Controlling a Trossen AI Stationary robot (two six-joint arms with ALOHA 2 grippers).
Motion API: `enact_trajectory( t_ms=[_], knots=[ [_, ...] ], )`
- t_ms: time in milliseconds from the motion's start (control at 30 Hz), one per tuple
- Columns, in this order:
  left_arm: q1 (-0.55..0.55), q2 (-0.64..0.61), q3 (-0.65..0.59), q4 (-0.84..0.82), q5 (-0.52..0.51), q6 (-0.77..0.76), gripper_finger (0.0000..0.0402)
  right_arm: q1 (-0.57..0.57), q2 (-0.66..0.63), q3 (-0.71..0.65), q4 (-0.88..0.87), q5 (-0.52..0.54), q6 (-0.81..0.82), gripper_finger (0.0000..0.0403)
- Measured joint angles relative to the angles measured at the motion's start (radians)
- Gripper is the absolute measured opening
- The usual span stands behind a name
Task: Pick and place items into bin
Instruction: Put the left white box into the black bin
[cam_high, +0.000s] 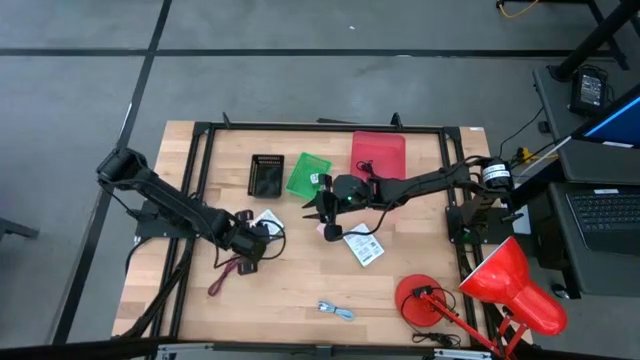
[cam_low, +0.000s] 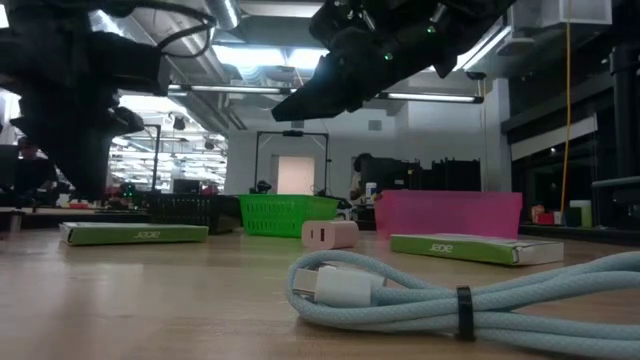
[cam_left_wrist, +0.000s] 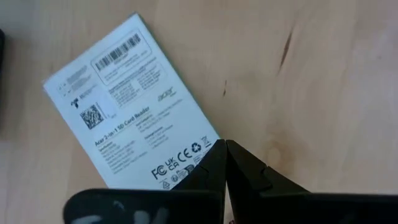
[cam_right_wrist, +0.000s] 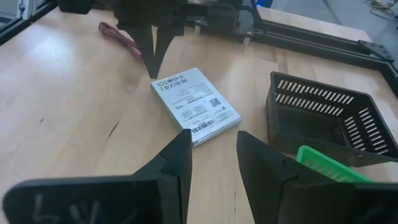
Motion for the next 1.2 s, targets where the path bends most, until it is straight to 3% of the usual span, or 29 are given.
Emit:
enact_trajectory(
  t_ms=[1200],
  knots=[
    [0.022,0.108,0.002,-0.007,0.059,-0.041,0.0002,0.000,-0.001,0.000,-0.022,0.000,0.002,0.0108]
  ],
)
